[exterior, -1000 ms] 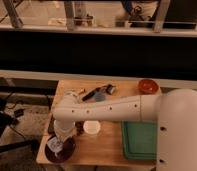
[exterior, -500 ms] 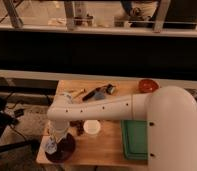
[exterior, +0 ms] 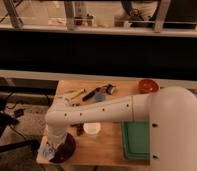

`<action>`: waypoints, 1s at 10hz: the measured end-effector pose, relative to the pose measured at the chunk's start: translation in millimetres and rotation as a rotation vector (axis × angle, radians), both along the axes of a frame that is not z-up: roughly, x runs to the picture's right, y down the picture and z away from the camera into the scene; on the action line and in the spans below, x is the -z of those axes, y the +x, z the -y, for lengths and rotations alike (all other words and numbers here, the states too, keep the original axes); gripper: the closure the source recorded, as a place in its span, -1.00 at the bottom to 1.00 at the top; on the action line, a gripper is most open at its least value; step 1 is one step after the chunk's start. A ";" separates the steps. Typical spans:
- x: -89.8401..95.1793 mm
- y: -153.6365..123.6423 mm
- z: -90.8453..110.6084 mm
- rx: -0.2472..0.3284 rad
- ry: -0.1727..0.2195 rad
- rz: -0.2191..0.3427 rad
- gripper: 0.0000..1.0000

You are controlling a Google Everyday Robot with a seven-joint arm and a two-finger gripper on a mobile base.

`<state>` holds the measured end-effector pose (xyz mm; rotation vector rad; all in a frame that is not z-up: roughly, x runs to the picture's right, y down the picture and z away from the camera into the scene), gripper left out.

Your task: Wipe purple bowl with towel

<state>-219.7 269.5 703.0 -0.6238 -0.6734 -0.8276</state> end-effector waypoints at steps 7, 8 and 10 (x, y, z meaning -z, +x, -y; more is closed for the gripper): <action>33.6 -1.0 -32.9 -0.003 -0.054 0.005 0.78; 35.0 8.0 -33.4 -0.013 -0.052 -0.008 0.78; 36.3 28.0 -34.7 -0.036 -0.051 -0.039 0.78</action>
